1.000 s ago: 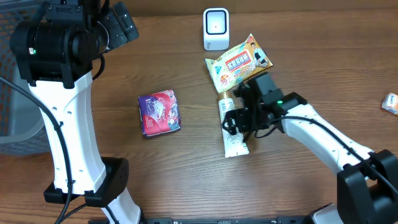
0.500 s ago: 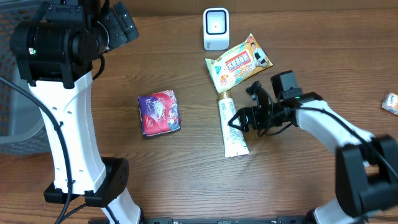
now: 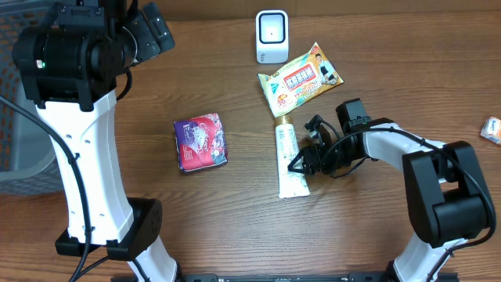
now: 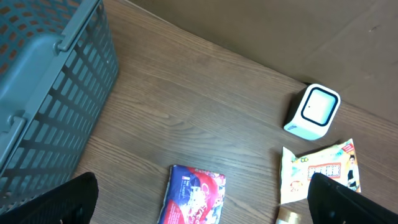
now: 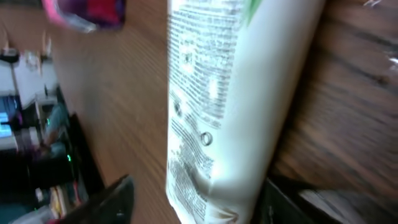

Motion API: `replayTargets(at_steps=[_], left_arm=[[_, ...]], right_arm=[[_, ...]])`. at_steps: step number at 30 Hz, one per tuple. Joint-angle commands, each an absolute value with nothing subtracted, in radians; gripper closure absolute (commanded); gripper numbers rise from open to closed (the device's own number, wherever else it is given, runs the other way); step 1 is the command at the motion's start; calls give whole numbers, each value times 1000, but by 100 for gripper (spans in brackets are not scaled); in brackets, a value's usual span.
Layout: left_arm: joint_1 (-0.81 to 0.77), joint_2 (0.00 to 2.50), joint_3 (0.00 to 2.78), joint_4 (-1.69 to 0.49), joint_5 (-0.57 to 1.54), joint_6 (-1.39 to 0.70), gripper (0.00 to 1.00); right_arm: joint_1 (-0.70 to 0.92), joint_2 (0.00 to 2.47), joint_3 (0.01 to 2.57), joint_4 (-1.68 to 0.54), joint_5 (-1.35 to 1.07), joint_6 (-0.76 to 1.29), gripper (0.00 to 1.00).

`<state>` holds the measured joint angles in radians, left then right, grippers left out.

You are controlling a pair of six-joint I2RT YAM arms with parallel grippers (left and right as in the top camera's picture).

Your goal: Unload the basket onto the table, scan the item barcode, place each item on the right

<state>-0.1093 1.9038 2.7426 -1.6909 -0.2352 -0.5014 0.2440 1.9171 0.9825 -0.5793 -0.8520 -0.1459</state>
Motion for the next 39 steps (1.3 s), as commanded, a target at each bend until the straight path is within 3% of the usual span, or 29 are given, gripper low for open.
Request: replayTargets(at_steps=[1,3,11,13,21,22,23,24,27,39], left_arm=[[-112,1909,2745,-1689,-235,-501,0],[-112,1909,2745,-1689,-235,-501,0],[-112,1909,2745,-1689,-235,-501,0],[-112,1909,2745,-1689,-235,-501,0],[-112,1909,2745,-1689,-235,-501,0],[-112,1909,2745,-1689,-235,-501,0],[-112,1909,2745,-1689,-235,-501,0],[-112,1909,2745,-1689,-235,-501,0],[-112,1909,2745,-1689,-235,-501,0],[-112,1909,2745,-1640,-247,-505,0]], right_arm=[[247,1942,969,-575,-816,-165,52],[247,1942,969,-565,-815,-165,56],[247,1942,970,-524,-818,-149,91],[247,1942,970,-519,-818,-146,96],[246,1942,970,-533,-856,-157,96],[247,1942,970,-537,-859,-162,90],[249,1942,970,-540,-859,-162,71],[253,1942,970,-540,-857,-162,63],[258,1942,970,-540,-855,-162,55],[259,1942,970,-532,-855,-157,54]])
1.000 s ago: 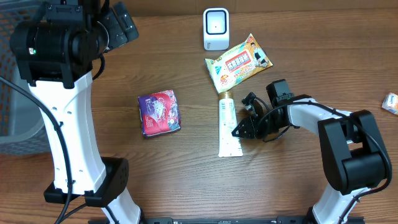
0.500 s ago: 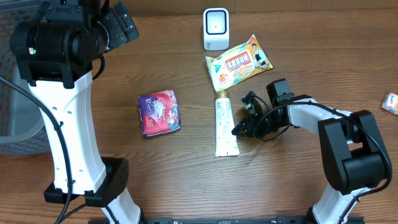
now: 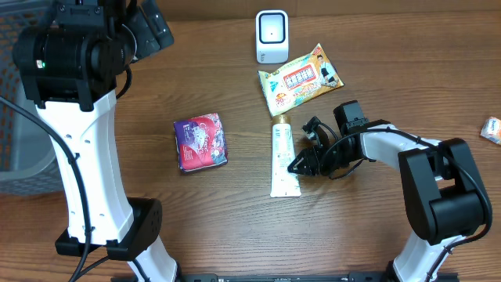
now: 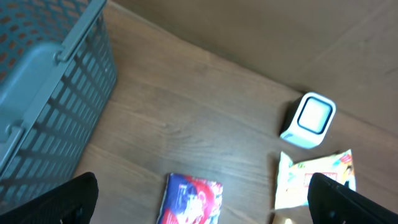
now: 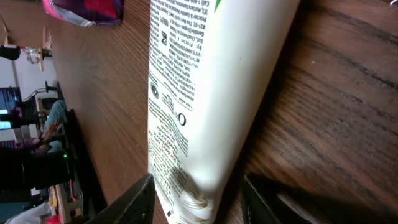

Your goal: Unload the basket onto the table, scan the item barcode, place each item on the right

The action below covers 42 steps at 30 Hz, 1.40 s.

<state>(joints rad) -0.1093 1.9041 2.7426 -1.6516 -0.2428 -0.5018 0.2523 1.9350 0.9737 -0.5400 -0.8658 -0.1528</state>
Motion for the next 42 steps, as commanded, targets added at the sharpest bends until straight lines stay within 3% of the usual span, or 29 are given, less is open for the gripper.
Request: replayTargets(at_steps=[1,5,6,15,16,18,21,31,42], left_arm=[[-112,1909,2745,-1643,-230,-504,0],[-115,1923,2709,-1673,-155,-591,11],[-121,1934,2690,-1676,-136,-625,21],[-204,2139,2529,-1682,-31,-649,24],[-209,2164,2523,-1669,-4,-625,28],[-216,2219,2520,-1632,83,-535,51],[-216,2292,2520,-1586,245,-422,93],[-233,2471,2519,-1583,501,-286,96],[-282,2515,2387,-1464,507,-236,96]], right_arm=[[259,1942,970,-532,-855,-158,54],[258,1942,970,-529,-855,-157,54],[258,1942,970,-527,-855,-157,54],[258,1942,970,-528,-854,-154,54],[258,1942,970,-528,-854,-154,54],[258,1942,970,-528,-854,-154,54],[258,1942,970,-528,-854,-154,54],[258,1942,970,-528,-854,-139,54],[258,1942,970,-529,-854,-138,55]])
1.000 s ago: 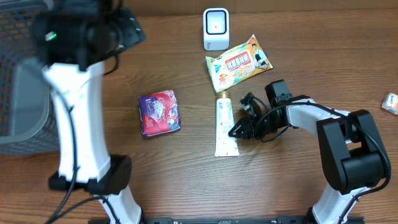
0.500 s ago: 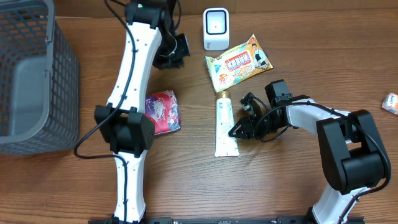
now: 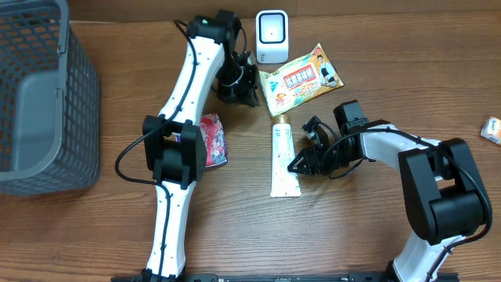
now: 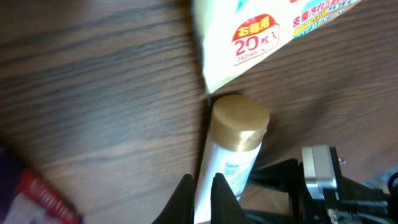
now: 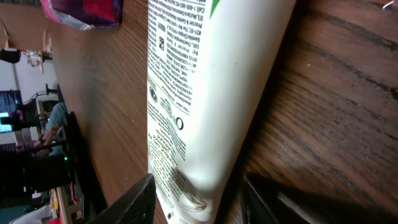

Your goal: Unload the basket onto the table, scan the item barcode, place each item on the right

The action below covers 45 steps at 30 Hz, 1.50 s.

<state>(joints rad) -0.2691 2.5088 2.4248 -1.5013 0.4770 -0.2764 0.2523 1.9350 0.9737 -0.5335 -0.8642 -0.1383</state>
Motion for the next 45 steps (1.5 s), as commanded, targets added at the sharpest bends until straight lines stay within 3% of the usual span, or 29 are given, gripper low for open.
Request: replayTargets(at_steps=[1,16,37,41,45], left_arm=[[-287,2515,2365,-1430,506,-236,96],[-315,2515,2060,-1024,482,-367,96],[-382,2514,2059,-1060,535,-291,96],[-379,2514,2059,-1077,520,-290,96],[-378,2514,2059,-1080,520,-290,96]], right_arm=[[258,1942,970,-529,-854,-138,55],[258,1942,970,-529,-855,-130,55],[258,1942,970,-529,-855,-126,54],[258,1942,970,-532,-871,-97,29],[259,1942,970,-532,-1045,-97,28]])
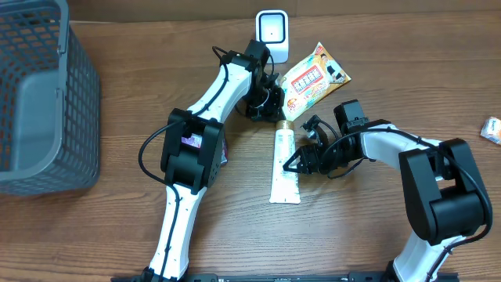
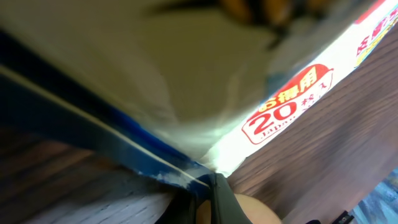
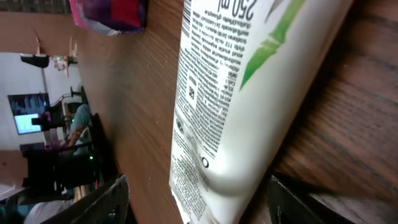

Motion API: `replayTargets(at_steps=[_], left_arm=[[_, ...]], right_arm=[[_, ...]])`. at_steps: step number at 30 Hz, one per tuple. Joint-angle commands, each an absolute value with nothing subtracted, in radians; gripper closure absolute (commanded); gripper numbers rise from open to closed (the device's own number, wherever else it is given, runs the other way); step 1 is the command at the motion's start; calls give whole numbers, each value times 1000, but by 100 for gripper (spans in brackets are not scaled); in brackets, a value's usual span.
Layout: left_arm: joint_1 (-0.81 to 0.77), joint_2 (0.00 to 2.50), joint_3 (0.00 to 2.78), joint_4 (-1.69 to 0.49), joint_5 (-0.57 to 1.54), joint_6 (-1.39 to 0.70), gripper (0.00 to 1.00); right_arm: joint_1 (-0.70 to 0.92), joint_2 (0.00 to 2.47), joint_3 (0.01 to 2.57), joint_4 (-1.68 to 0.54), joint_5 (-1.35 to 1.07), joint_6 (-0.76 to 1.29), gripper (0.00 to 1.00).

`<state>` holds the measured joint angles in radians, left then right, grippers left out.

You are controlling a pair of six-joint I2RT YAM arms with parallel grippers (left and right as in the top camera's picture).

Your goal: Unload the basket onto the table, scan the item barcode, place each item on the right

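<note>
The white scanner (image 1: 272, 35) stands at the back of the table. In front of it is a yellow wipes packet (image 1: 315, 78), and my left gripper (image 1: 268, 106) is shut on its lower left corner. In the left wrist view the packet (image 2: 186, 93) fills the frame, pinched at the left gripper (image 2: 208, 190). A white tube (image 1: 283, 168) with a gold cap (image 1: 283, 125) lies below the packet. My right gripper (image 1: 299, 163) is open around the tube's flat end. The tube (image 3: 249, 106) shows its printed side, and the right gripper (image 3: 205, 208) stands wide of it.
A grey basket (image 1: 39, 102) stands at the far left. A red and purple packet (image 1: 223, 145) lies mostly hidden under my left arm. A small item (image 1: 491, 129) sits at the right edge.
My left gripper was beside the wipes packet's corner and is now shut on it. The packet has turned and shifted right. The right gripper's jaws stand wider around the tube.
At first my left arm was raised high over the table while the open right gripper was at the tube's flat end. The tube's end then lay further left. Later the left gripper was down by the wipes packet and the cap. Now it grips the packet's corner.
</note>
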<state>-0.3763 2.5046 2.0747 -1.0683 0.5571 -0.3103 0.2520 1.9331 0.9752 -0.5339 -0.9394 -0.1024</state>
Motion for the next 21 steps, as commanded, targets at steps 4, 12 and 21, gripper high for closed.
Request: replayTargets(at_steps=[4,12,21], left_arm=[[-378,2514,2059,-1081,520,-290,96],[-378,2514,2059,-1081,521,-291,95],[-380,2514,2059,-1081,521,-255,96]], right_arm=[[259,1942,970,-530,-1105,-48,33],[268,1942,970,-529,-982,44,40],[275,1942,877,-505,-683,249,28]])
